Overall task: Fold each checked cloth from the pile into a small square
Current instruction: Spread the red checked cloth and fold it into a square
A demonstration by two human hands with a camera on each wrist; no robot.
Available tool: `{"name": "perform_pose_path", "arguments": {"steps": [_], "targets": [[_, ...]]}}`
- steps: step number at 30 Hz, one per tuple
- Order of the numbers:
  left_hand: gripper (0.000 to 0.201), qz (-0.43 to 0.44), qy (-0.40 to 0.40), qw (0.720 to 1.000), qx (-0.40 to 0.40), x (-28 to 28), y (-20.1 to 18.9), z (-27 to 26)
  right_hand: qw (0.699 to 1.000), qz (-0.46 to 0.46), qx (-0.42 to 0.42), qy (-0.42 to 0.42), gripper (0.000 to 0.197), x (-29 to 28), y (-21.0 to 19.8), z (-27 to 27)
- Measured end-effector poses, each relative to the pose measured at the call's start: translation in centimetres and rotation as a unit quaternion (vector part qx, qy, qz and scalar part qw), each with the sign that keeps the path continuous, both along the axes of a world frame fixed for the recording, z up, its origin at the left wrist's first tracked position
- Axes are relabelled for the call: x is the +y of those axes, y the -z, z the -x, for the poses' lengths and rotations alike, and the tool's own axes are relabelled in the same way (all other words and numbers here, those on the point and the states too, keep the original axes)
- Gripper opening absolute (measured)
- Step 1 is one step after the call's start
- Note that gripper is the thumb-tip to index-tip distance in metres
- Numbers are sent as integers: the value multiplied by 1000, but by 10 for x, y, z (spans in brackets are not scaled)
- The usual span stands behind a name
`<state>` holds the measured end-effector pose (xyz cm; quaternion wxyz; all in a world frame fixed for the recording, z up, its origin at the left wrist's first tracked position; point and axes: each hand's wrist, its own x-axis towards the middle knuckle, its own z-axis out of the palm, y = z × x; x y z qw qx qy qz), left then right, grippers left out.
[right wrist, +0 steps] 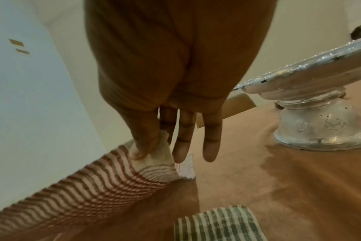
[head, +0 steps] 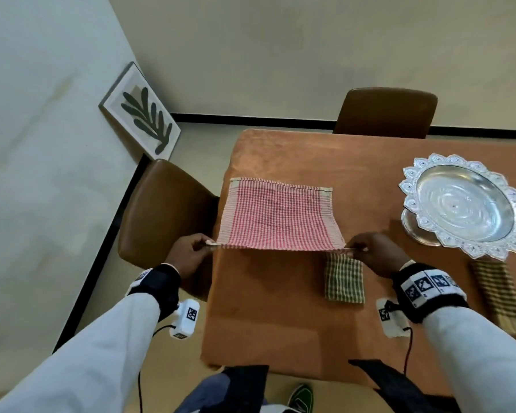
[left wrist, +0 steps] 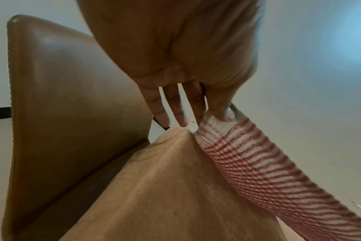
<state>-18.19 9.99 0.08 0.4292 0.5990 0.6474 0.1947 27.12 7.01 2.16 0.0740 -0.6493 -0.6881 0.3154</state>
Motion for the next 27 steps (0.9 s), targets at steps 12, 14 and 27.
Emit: {"name": "perform_pose_path", "arguments": {"steps": [12,14,27], "targets": [[4,-34,-68,997,11,163,22,-46,979,-52,37,196,11,145,41,-3],[12,-40,-41,996,63,194,36,-57,976,-50,29,209,13,168,53,-2],[21,-6,-55,989,139,265,104,-72,961,-13,-3,278,18,228,118,-8]]}}
